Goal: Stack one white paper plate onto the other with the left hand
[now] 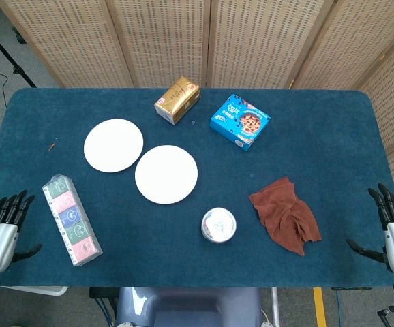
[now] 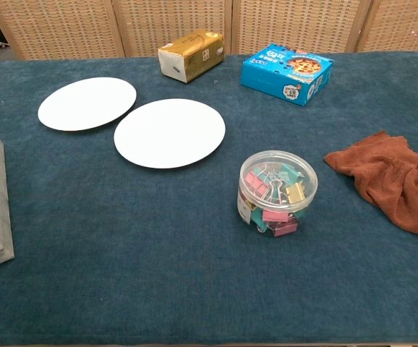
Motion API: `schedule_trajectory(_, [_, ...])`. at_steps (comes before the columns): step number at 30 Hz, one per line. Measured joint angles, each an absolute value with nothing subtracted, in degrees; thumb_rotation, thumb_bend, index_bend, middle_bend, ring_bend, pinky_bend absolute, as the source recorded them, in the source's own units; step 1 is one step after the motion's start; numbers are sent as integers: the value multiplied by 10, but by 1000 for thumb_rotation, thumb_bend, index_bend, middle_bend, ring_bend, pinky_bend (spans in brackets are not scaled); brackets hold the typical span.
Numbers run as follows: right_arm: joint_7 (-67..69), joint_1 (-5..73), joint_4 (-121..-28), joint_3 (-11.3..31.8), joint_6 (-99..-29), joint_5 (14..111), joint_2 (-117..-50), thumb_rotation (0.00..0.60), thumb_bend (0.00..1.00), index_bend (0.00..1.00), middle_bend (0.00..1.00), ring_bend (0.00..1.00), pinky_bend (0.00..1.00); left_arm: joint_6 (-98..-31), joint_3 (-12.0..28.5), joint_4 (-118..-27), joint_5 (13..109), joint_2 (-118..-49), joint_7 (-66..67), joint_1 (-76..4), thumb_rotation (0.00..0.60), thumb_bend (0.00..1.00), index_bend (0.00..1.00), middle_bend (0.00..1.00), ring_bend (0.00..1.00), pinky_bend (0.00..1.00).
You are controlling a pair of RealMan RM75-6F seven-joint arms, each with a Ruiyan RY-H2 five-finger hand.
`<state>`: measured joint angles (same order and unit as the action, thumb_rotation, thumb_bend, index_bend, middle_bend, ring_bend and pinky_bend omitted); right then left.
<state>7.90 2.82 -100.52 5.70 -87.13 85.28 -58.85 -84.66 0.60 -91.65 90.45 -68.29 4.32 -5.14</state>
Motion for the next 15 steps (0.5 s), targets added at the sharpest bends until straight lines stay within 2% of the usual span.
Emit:
schedule_trajectory(4, [79, 31, -1006, 56, -865, 851, -587, 600, 0, 0, 0, 0, 0, -822, 14, -912, 932, -702, 33, -90, 600, 0, 0, 0, 0, 0])
schedule_trajectory(9, [81, 31, -1004, 59, -864, 844, -586, 600, 0, 0, 0, 0, 0, -749, 39, -906, 930, -740, 40, -154, 600, 0, 20, 0, 0, 0])
schedule_trajectory(15, [85, 33, -998, 63, -859, 833, -586, 600, 0, 0, 0, 0, 0, -640, 74, -875, 882, -813, 81, -235, 600, 0, 159, 0, 0, 0])
